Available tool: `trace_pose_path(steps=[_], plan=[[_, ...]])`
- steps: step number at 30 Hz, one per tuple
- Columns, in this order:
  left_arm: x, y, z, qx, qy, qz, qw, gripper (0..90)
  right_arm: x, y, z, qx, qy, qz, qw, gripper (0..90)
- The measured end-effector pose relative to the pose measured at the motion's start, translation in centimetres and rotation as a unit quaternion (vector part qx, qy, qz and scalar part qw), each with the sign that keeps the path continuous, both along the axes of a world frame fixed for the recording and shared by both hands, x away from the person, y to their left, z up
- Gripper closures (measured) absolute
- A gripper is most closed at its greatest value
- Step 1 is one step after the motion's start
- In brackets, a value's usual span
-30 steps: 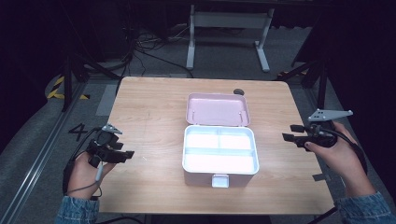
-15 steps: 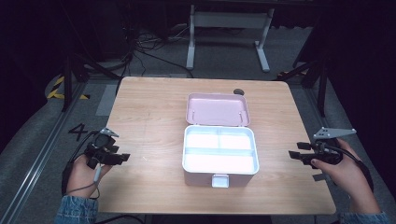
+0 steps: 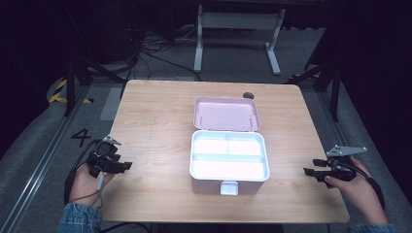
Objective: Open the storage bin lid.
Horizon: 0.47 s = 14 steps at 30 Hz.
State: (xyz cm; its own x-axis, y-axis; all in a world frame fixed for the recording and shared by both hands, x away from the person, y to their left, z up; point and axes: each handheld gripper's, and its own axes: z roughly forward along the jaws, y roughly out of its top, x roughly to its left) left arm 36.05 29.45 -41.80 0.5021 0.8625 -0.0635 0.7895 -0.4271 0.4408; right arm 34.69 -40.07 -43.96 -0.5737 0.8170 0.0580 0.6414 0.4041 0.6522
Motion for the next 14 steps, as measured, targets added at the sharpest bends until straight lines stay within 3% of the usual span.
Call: trace_pose_path(steps=[7, 14], plan=[[0.1, 0.0, -0.6, 0.002, -0.009, 0.003, 1.0, 42.5, 0.5, -0.4, -2.1, -0.005, -0.013, -0.015, 0.9998, 41.2], [0.3, -0.5, -0.8, 0.001, -0.014, -0.005, 0.9999, 41.5, 0.7, -0.3, -2.8, -0.002, -0.017, -0.02, 0.9997, 40.3]])
